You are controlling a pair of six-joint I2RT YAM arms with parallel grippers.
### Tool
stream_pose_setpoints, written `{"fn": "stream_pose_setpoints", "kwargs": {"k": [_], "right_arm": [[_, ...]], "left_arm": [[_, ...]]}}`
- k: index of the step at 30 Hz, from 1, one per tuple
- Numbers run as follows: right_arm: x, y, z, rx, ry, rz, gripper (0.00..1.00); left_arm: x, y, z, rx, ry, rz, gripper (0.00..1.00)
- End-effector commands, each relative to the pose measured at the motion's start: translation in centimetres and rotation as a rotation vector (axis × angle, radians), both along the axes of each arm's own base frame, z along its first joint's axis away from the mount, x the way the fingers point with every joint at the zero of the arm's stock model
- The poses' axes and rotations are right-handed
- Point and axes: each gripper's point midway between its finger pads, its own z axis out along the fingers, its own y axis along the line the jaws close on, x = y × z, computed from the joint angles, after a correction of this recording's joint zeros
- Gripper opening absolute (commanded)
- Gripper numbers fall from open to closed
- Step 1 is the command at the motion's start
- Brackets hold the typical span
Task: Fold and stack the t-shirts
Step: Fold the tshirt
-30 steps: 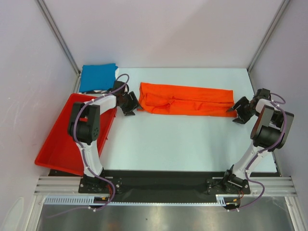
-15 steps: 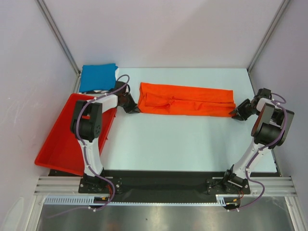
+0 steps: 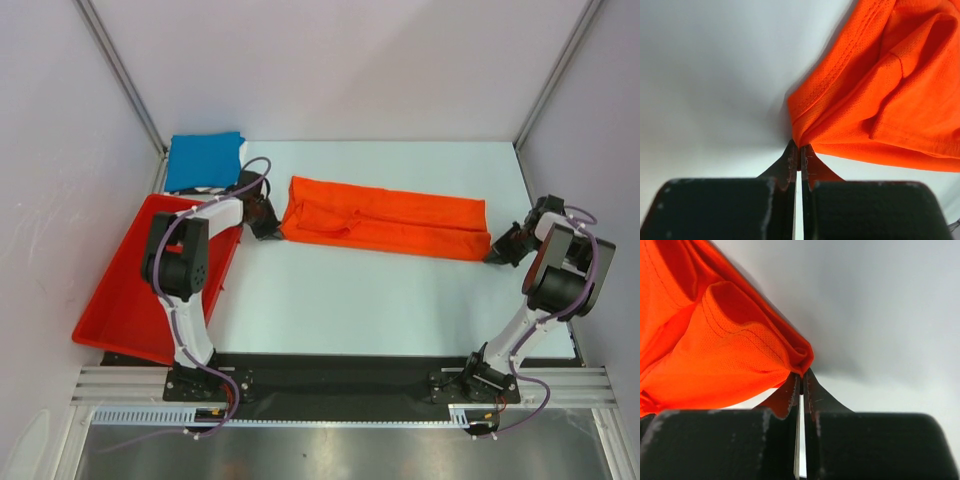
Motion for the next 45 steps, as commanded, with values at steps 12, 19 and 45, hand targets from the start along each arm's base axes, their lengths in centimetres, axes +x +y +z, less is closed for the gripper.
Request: {"fn": "stream_pose_setpoints", "kwargs": {"k": [12, 19, 45], "right_arm": [[-7.5, 1.0, 3.2, -0.103, 0.037, 0.030, 0.41], [-5.4, 4.8, 8.1, -0.210, -0.087, 0.158, 0.55], [4.8, 11.8, 1.7, -0.271, -0.044, 0.423, 0.29]], "left_arm": [[-9.7, 2.6, 1.1, 0.198, 0.046, -0.130, 0.27], [-10.6, 3.5, 5.2, 0.253, -0.056, -0.209, 0.59], [-7.9, -8.8, 8.9, 0.013, -0.178, -0.535, 0.44]]}}
